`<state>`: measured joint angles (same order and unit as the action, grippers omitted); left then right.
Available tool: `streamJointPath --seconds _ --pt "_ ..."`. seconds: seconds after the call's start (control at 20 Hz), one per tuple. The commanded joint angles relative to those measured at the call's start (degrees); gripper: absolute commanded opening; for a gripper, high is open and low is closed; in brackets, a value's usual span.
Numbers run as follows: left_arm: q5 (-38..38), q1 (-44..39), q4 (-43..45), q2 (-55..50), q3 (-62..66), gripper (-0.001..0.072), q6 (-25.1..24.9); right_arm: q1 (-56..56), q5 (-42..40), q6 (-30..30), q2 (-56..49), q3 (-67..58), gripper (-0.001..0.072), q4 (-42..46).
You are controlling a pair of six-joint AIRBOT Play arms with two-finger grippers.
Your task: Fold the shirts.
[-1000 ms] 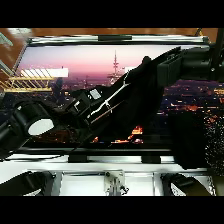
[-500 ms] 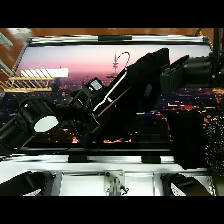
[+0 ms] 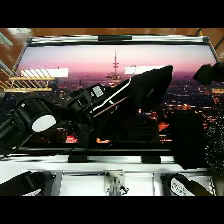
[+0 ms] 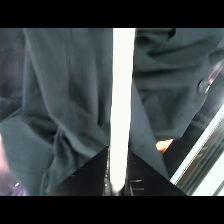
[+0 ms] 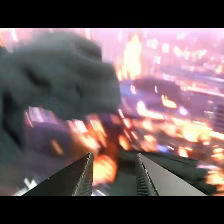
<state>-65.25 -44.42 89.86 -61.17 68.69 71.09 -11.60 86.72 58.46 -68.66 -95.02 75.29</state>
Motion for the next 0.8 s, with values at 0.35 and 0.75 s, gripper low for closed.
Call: streamJointPath --seconds 0.35,0.75 --pt "-5.1 2.1 -0.9 -0.1 0.0 0.0044 -11.9 5.6 5.8 -49.7 -11.9 0.0 0.0591 -4.4" --pt "-2.8 3.0 -2.1 -0.2 0.0 0.0044 -14.0 5.8 6.5 -52.2 -13.4 0.0 0.0591 -9.4"
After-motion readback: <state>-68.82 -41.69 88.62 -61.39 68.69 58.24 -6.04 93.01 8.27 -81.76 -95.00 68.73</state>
